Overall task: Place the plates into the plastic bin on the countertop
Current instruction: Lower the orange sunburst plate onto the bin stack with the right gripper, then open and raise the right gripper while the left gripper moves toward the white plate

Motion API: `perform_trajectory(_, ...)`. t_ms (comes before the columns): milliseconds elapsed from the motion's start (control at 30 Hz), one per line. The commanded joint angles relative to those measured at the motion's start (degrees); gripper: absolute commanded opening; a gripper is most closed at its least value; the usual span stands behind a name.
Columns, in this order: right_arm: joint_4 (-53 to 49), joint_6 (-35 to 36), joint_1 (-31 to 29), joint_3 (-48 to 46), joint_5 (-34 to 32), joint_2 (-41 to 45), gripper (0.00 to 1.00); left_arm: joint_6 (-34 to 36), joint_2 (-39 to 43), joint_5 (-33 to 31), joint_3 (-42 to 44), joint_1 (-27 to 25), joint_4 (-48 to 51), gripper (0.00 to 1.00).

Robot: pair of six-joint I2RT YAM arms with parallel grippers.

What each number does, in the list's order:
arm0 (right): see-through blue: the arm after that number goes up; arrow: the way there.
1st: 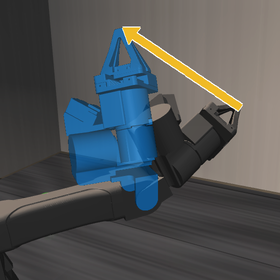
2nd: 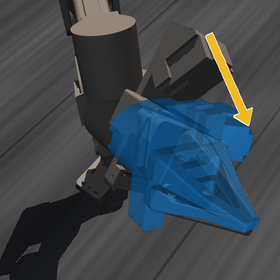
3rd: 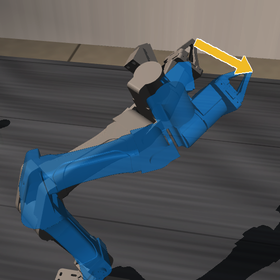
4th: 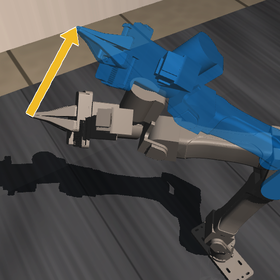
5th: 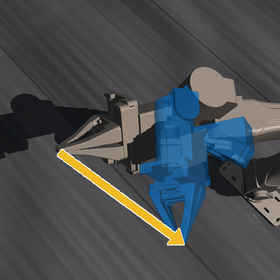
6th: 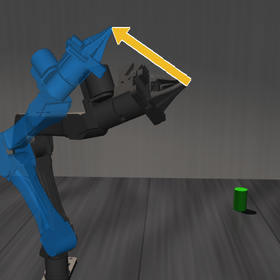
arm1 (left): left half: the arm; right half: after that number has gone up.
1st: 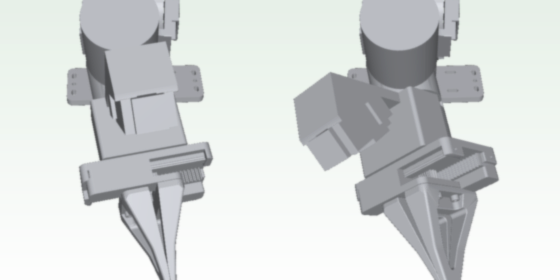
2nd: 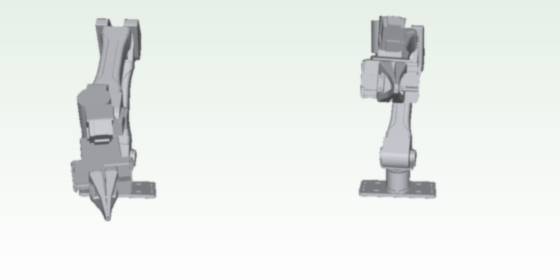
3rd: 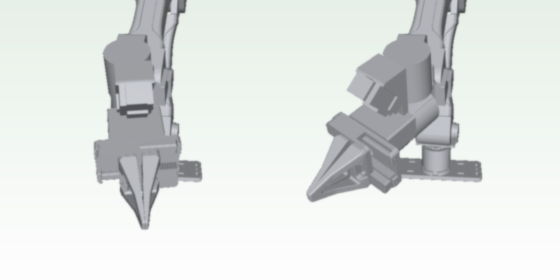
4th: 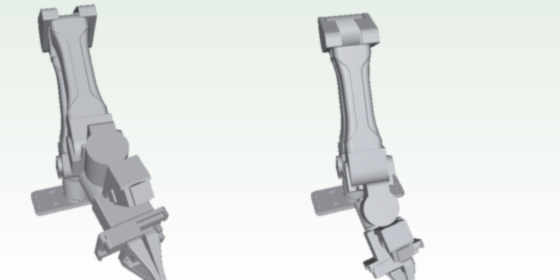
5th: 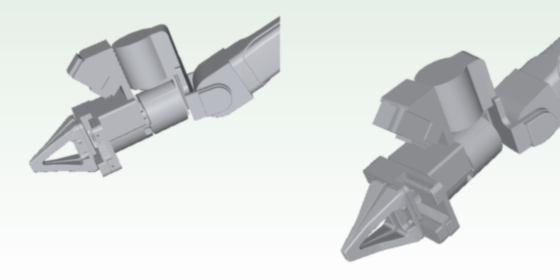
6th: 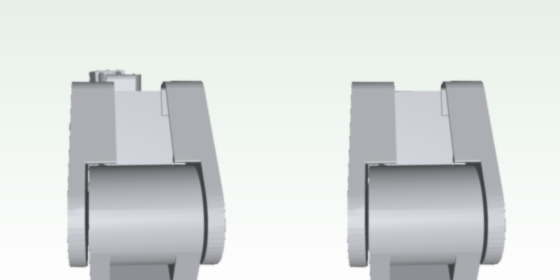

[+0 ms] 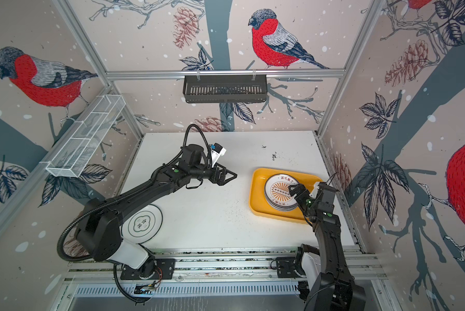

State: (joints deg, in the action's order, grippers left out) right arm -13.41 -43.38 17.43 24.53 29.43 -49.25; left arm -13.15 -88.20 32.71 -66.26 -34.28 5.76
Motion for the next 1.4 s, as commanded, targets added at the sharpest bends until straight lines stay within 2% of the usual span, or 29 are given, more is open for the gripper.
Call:
perform_trajectory(0,1.16,0.31,0.04,1.34,-0.69,0.57,0.99,1.01,-0.20,-3.18,-0.41,0.63,0.81,0.96)
perform_trajectory(267,0.14,0.14,0.13,4.78,-1.80,0.41,1.00,-1.38,-0.92,-12.61,-1.25,6.32,3.38,0.96)
perform_trajectory(500,-1.67,1.87,0.32,5.93,-2.16,-3.65,1.00,-1.51,-0.15,-20.87,-1.40,10.65,4.96,0.96)
perform_trajectory(733,-1.93,2.91,0.32,5.39,-0.42,-5.52,1.00,-1.44,-0.04,-22.25,-1.46,13.40,5.13,0.96)
perform_trajectory(1000,-10.55,8.80,0.32,9.94,-5.10,-4.88,1.00,-2.18,0.31,-27.26,-1.15,15.83,5.69,0.96)
perform_trajectory(1133,-10.64,9.01,0.31,11.32,-6.68,-3.43,0.99,-3.19,0.32,-35.34,-1.08,16.03,7.01,0.96)
perform_trajectory(1267,-3.54,6.27,-0.41,11.27,-4.59,-1.47,0.99,-4.34,0.47,-43.39,-1.13,16.09,8.74,0.96)
perform_trajectory(1367,0.24,6.32,-3.23,13.27,-5.21,-1.84,0.99,-6.25,1.37,-46.91,-0.07,16.08,10.35,0.96)
